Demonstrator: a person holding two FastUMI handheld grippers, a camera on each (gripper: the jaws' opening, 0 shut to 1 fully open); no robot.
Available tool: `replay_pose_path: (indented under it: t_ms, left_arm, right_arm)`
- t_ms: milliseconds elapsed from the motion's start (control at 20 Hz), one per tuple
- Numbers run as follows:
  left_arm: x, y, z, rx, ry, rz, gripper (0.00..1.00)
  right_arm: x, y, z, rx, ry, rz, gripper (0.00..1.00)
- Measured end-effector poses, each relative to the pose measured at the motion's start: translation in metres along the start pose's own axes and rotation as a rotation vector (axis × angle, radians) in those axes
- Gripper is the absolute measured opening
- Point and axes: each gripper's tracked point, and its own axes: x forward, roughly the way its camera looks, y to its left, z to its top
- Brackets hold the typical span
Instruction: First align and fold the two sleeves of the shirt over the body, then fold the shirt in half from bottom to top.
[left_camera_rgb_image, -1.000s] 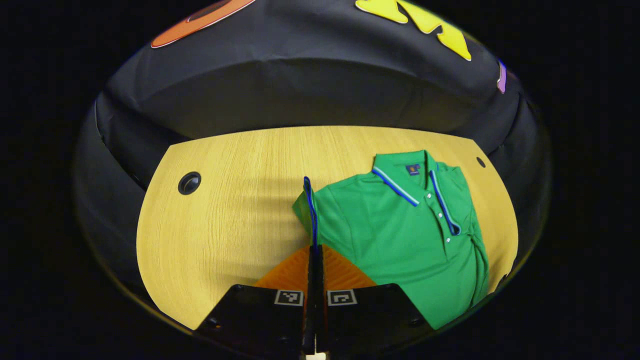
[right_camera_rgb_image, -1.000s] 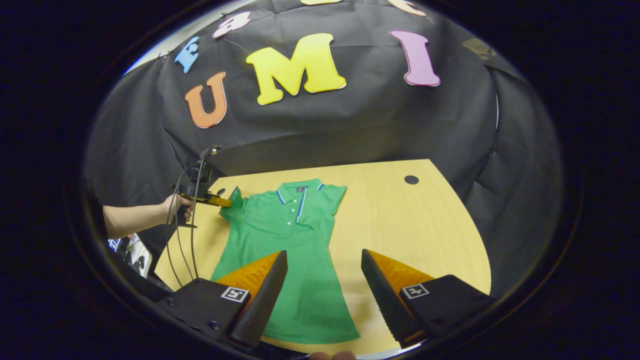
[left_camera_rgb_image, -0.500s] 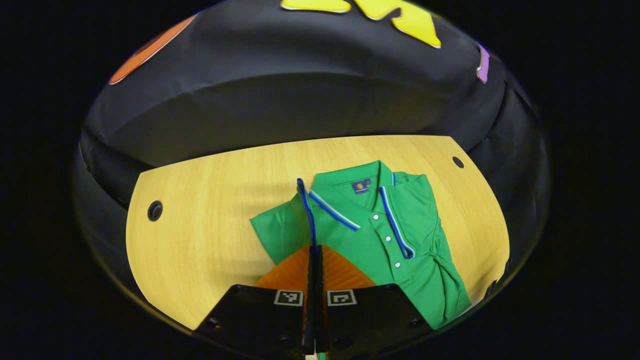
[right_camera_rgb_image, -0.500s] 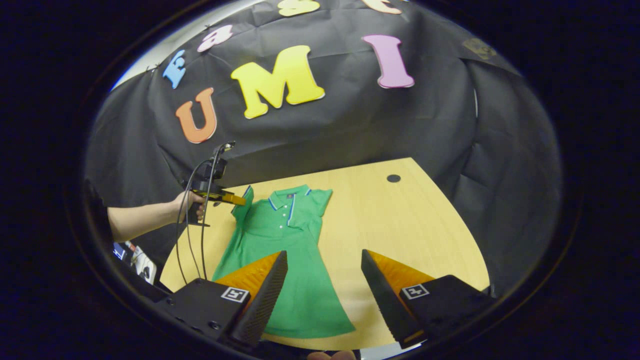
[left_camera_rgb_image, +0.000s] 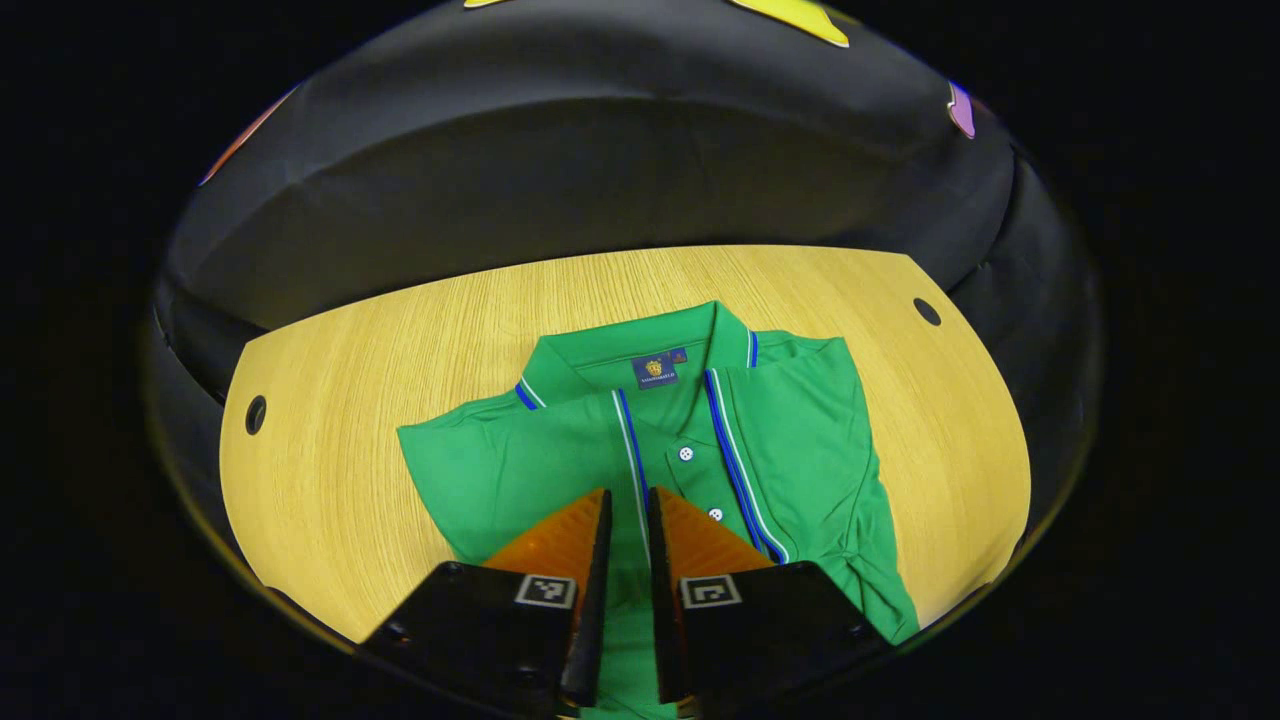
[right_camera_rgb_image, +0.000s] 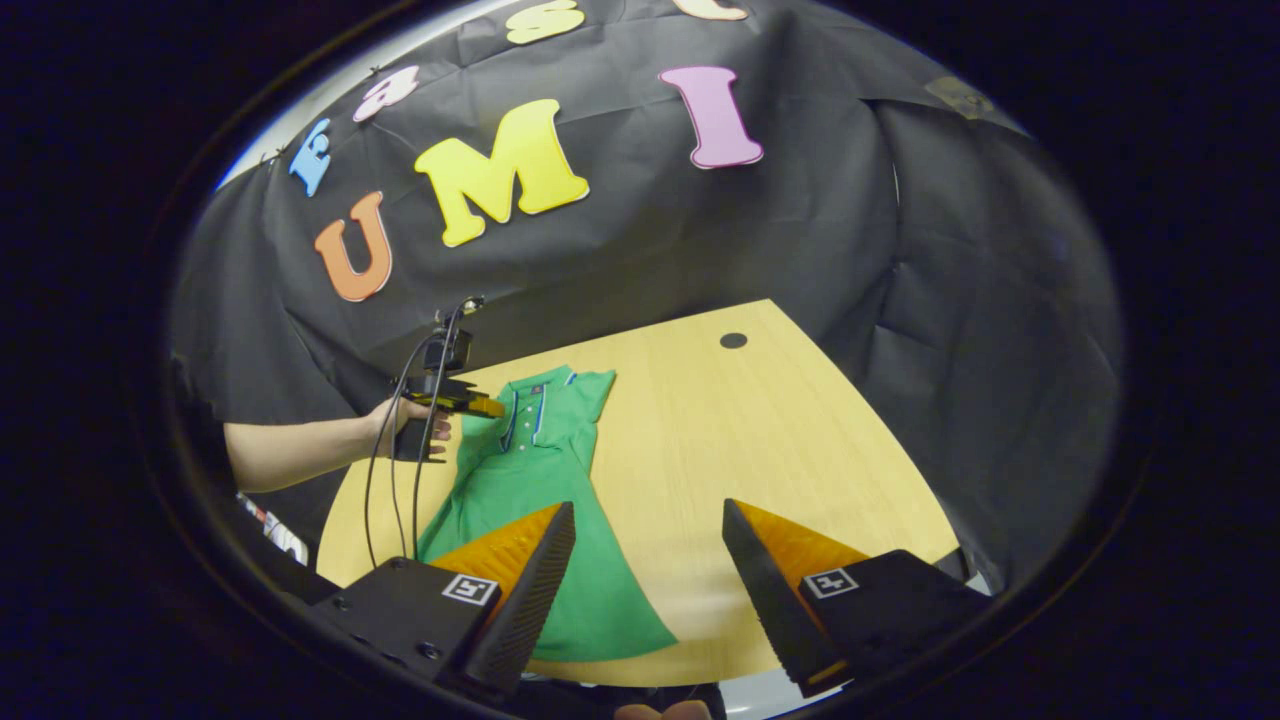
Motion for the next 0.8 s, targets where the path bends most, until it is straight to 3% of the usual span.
replay_pose_path:
  t_ms: [100, 150, 200, 300, 350, 400, 450, 500, 600, 800]
  left_arm:
    - [-0.022, 0.003, 0.003, -0.033, -0.033, 0.002, 0.36]
    - [-0.039, 0.005, 0.003, -0.043, -0.058, 0.004, 0.54]
    - [-0.054, 0.006, 0.000, -0.055, -0.081, 0.001, 0.55]
    - [-0.084, 0.010, -0.008, -0.072, -0.112, 0.008, 0.71]
    - [-0.098, 0.015, -0.013, -0.065, -0.135, 0.023, 0.74]
    - [-0.116, 0.018, -0.017, -0.049, -0.168, 0.036, 0.87]
    - [-0.143, 0.019, -0.026, -0.034, -0.214, 0.053, 0.77]
    - [-0.161, 0.017, -0.036, -0.029, -0.240, 0.059, 0.77]
    - [-0.198, 0.009, -0.070, -0.040, -0.284, 0.067, 0.96]
    - [-0.243, -0.004, -0.156, -0.071, -0.278, 0.059, 0.96]
  right_arm:
    - [0.002, 0.008, 0.000, -0.019, -0.002, 0.023, 0.87]
    - [0.005, 0.014, 0.001, -0.040, -0.003, 0.045, 0.87]
    - [0.006, 0.022, 0.001, -0.056, -0.005, 0.065, 0.95]
    - [0.006, 0.031, 0.003, -0.085, -0.012, 0.089, 0.95]
    - [0.007, 0.032, 0.004, -0.112, -0.019, 0.082, 0.88]
    - [0.009, 0.033, 0.005, -0.157, -0.028, 0.073, 0.95]
    - [0.011, 0.041, 0.006, -0.215, -0.040, 0.078, 0.94]
    - [0.013, 0.046, 0.005, -0.241, -0.041, 0.087, 0.99]
    - [0.014, 0.055, -0.004, -0.276, -0.028, 0.111, 0.98]
    - [0.018, 0.060, -0.036, -0.389, 0.022, 0.146, 0.98]
